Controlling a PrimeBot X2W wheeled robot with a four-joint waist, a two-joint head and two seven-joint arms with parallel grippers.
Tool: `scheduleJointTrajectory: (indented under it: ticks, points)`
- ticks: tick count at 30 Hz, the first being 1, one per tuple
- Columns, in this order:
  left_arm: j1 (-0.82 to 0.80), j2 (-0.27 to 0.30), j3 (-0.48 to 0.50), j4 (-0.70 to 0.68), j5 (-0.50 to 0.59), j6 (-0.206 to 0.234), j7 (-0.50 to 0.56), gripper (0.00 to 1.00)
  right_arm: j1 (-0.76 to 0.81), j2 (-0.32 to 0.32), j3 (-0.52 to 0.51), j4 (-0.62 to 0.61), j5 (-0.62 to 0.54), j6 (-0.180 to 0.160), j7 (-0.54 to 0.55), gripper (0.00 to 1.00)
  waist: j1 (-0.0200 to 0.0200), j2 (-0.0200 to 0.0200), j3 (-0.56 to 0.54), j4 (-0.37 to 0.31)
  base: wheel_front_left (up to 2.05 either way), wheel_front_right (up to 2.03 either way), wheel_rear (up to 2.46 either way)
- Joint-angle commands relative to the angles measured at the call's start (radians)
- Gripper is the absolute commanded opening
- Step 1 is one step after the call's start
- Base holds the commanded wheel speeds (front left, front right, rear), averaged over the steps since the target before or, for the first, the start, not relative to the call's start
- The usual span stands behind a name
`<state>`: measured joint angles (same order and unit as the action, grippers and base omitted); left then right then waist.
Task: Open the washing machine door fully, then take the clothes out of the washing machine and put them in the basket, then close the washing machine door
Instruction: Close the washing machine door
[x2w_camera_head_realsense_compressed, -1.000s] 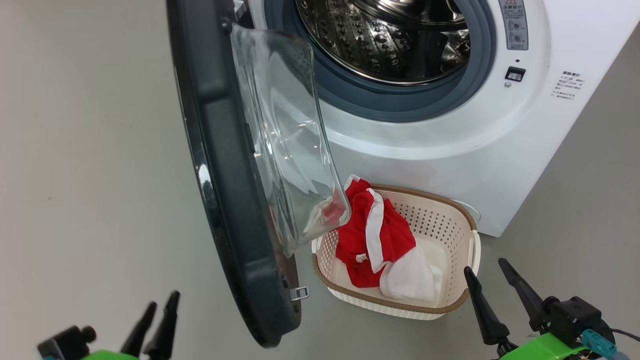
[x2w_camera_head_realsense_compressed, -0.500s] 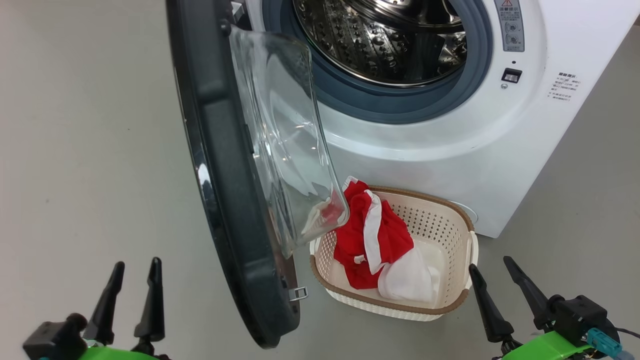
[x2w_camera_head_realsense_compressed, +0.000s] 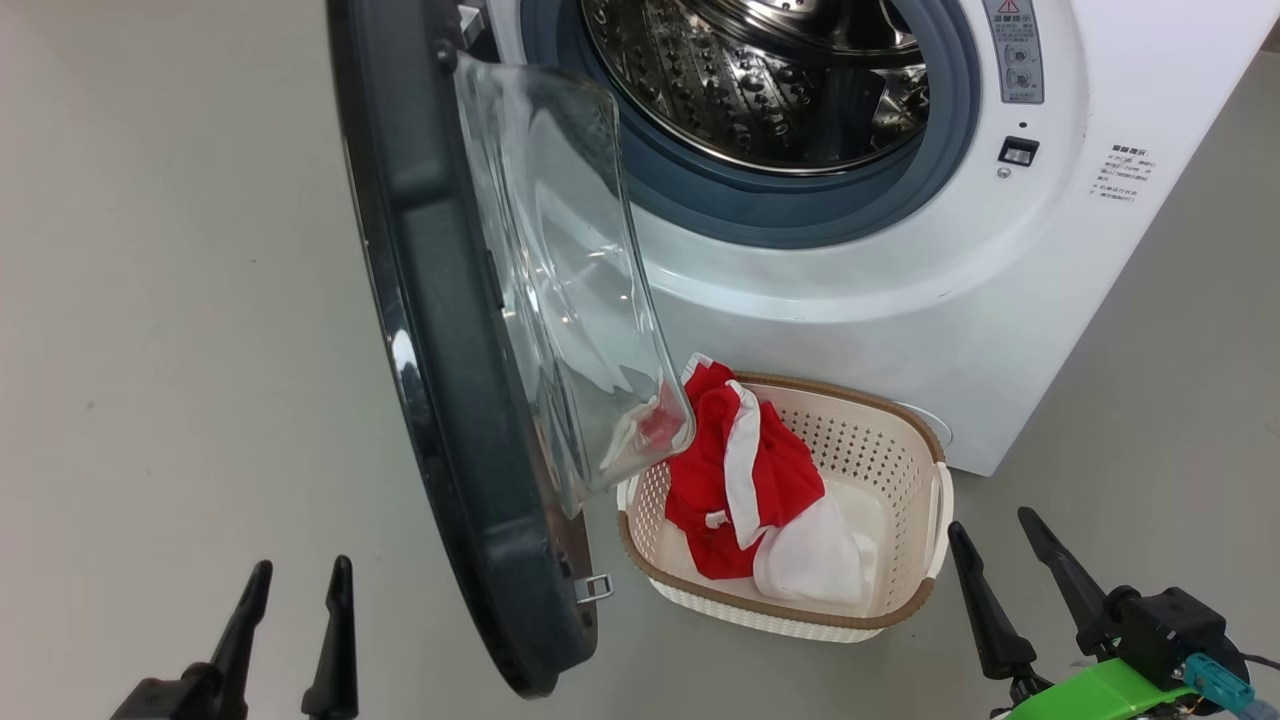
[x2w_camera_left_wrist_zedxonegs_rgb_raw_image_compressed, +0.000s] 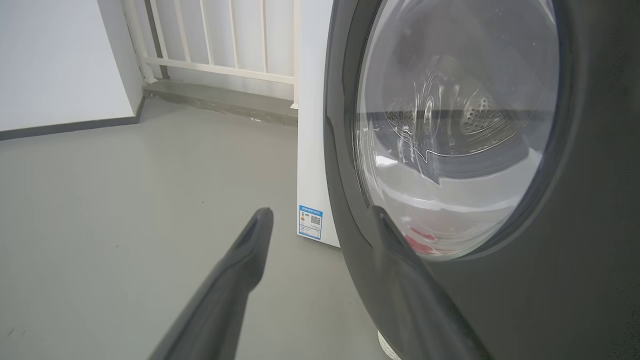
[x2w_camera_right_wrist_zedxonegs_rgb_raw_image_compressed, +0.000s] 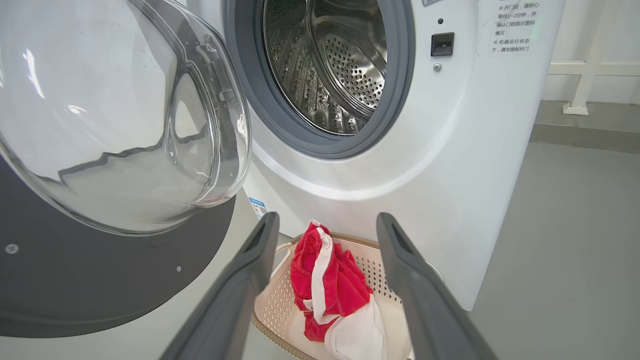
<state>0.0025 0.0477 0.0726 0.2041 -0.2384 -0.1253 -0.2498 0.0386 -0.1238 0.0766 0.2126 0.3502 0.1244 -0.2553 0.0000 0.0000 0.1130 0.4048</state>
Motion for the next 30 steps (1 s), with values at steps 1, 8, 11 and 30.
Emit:
scheduleJointTrajectory:
  ticks: [1,8,11,30]
  points:
    - [-0.009,0.011,0.04,-0.017,0.009,-0.005,-0.012,1.0,-0.024,-0.01,0.017,-0.026,-0.006,0.006,-0.006,1.0,0.0,0.0,0.0,0.0,0.0,0.0,0.0]
    - [-0.012,0.006,0.049,-0.017,0.008,-0.005,-0.012,1.0,-0.023,-0.009,0.018,-0.026,-0.008,0.006,-0.006,1.0,0.0,0.0,-0.002,-0.003,0.0,0.0,0.0]
    - [-0.011,0.005,0.05,-0.021,0.01,-0.005,-0.012,1.0,-0.024,-0.01,0.018,-0.026,-0.007,0.006,-0.006,1.0,0.0,0.0,-0.002,-0.004,0.0,0.0,0.0]
    - [-0.018,0.016,-0.001,-0.071,-0.202,-0.005,-0.012,0.0,-0.017,-0.003,0.023,-0.023,-0.006,0.006,-0.006,1.0,0.0,0.0,-0.011,-0.002,0.0,0.0,0.0]
